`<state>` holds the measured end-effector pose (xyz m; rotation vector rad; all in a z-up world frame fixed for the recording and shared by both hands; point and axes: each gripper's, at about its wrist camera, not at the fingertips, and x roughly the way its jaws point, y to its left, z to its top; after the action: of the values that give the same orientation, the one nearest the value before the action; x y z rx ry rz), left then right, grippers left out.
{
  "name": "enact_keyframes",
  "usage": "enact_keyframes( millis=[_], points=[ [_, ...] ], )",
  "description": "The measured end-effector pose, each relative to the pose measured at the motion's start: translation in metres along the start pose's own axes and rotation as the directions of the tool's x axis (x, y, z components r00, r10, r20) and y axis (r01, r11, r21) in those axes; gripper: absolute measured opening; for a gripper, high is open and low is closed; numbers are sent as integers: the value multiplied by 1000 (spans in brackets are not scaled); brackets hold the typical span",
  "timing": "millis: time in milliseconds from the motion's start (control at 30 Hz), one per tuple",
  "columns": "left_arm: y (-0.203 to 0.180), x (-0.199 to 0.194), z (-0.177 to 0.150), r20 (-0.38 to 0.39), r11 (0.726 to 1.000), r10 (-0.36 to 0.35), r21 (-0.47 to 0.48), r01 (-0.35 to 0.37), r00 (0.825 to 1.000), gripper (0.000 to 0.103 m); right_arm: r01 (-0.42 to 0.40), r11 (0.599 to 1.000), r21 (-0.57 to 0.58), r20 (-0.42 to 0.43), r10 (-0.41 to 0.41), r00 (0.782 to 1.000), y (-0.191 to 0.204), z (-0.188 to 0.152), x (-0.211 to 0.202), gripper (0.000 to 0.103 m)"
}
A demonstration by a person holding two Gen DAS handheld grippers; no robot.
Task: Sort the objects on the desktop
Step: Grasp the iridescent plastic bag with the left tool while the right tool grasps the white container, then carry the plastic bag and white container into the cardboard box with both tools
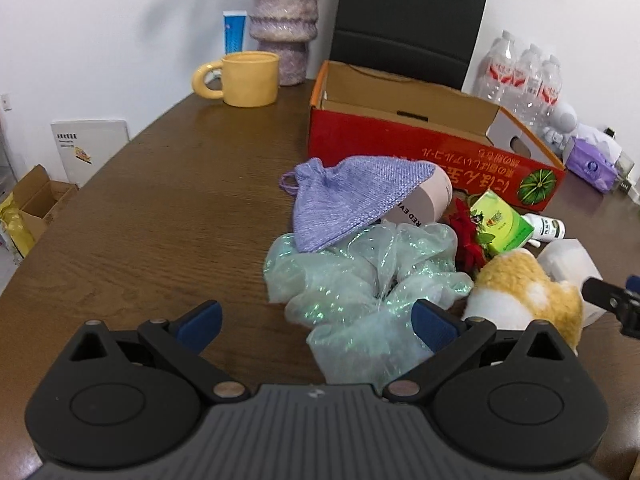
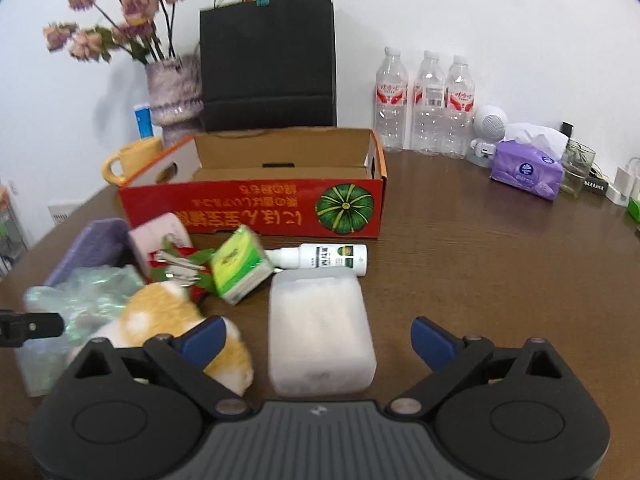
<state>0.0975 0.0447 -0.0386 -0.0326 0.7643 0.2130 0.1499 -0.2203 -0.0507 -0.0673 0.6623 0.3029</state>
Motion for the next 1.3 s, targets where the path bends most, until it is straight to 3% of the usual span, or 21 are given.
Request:
enact_keyframes(
  millis=[300,433,533,567,600,633,667,700,733,900,1033,1300],
  points=[
    [-12,6,4,-31,998,-28,53,30,999,103,-17,1000,26,-112,20,994,-6,8,39,84],
    [-13,3,3,-45,998,-35,55,38,998,103,-45,998,42,-139,51,989,-7,3,46,65],
    [-13,-4,1,-47,998,-37,55,40,998,102,-54,998,40,-132,59,989,-7,0,45,65],
    [-14,-7,0,-40,997,-44,60,47,998,100,-59,997,42,-130,64,989,-8,-1,44,65],
    [-14,-11,-2,-33,996,-52,65,54,998,89,-66,997,48,-127,71,989,-9,-1,44,64],
    [-14,-19,-4,-19,994,-74,76,75,997,71,-72,996,53,-123,78,989,-10,-2,42,64],
    [-13,-22,-5,-12,991,-106,84,107,994,61,-78,995,56,-117,84,990,-11,-3,40,64],
    [-11,-28,-6,-12,984,-162,78,162,987,40,-84,995,60,-110,90,990,-12,-4,38,64],
    [-10,-34,-7,-13,973,-218,71,218,976,27,-90,994,64,-104,96,990,-13,-5,35,64],
    [-7,-60,-15,30,960,-269,90,266,963,15,-111,991,79,-66,116,991,-17,-8,21,64],
    [-4,-74,-18,39,953,-293,88,289,955,14,-107,990,87,-45,112,993,-19,-8,9,64],
    [-7,-65,-10,92,943,-324,104,315,941,13,-105,991,88,28,103,994,-20,-6,-27,64]
  ],
)
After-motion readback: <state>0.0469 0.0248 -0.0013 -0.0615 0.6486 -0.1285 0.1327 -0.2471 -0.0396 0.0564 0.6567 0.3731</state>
